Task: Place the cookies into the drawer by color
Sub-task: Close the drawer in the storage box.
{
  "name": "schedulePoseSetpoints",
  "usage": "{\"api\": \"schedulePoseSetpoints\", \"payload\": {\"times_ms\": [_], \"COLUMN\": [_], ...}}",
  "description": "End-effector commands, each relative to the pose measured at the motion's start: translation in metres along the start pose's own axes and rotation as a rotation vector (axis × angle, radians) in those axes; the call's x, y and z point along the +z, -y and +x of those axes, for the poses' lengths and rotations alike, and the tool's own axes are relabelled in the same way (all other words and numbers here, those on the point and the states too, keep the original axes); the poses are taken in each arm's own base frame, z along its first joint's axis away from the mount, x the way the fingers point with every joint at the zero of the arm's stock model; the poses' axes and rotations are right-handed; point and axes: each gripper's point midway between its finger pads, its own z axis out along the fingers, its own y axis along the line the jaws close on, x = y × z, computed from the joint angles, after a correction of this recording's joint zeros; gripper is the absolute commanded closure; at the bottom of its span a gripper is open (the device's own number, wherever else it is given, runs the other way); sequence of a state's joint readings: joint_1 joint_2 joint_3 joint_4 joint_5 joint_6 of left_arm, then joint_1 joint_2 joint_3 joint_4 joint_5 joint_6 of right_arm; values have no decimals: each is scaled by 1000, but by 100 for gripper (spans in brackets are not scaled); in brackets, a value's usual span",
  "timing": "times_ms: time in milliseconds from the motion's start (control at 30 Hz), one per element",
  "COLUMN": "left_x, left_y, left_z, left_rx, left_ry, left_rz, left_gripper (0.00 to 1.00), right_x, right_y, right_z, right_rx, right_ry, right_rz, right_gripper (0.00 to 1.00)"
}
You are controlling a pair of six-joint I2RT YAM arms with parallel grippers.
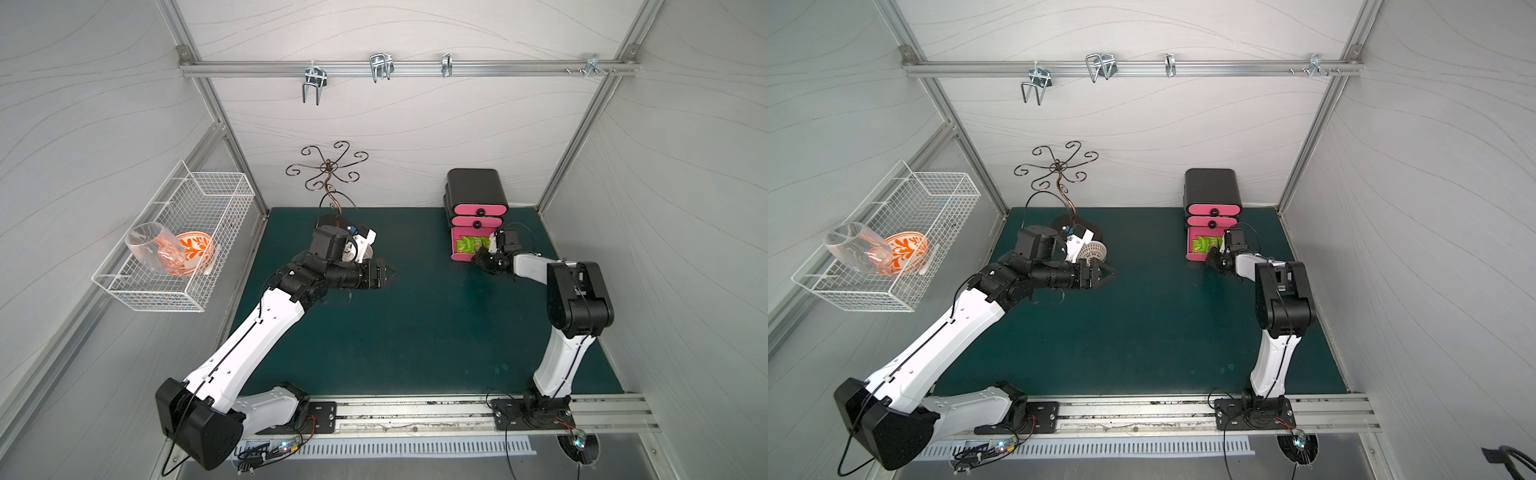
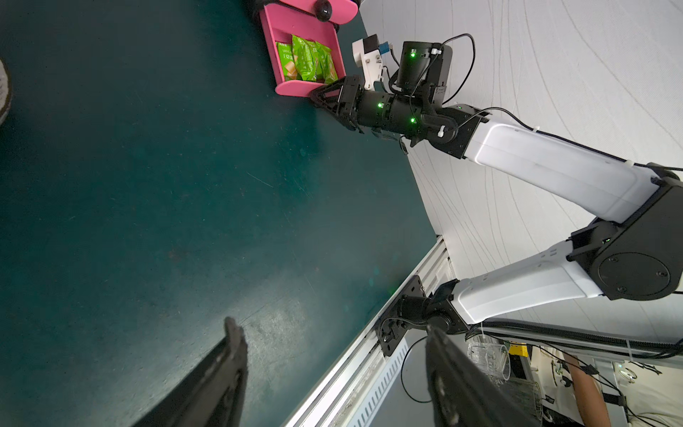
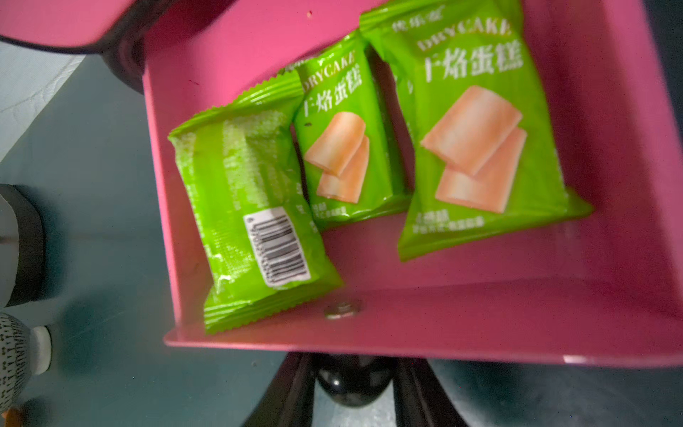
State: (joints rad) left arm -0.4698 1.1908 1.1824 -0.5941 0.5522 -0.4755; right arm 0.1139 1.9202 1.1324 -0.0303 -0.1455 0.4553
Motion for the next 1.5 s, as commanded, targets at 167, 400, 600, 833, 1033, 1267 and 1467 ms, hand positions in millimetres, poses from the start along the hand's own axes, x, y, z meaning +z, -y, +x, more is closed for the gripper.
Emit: {"api": "schedulePoseSetpoints", "payload": {"times_ms": [167,400,600,833,1033,1267,1467], "left_x": [-8,-8,-9,-8,-7,-7,-9], "left_y": [10,8,8,7,6,7,6], "left_z": [-14,-14,-14,-14,-14,-14,-13], "left_rx": [27,24,21,19,16,17,15], "left_ry": [71,77,81,79,75,73,74], "left_rz": [17,7,4,0,-2,2,-3], "left_gripper": [23,23,23,23,23,23,23], "right_x": [-23,-16,2,22,25,18,29], "right_y": [-17,-19,-11,-2,-6,-15,-15], "right_z": [-25,-42,-48,-51,-64,-92,-98], "right_rx": [-4,9,16,-21,-11,44,53], "right_ry": [45,56,44,60,98,184,170], "right_rz": [-13,2,23,52,31,-33,-43], "right_gripper": [75,75,74,70,59,60,58]}}
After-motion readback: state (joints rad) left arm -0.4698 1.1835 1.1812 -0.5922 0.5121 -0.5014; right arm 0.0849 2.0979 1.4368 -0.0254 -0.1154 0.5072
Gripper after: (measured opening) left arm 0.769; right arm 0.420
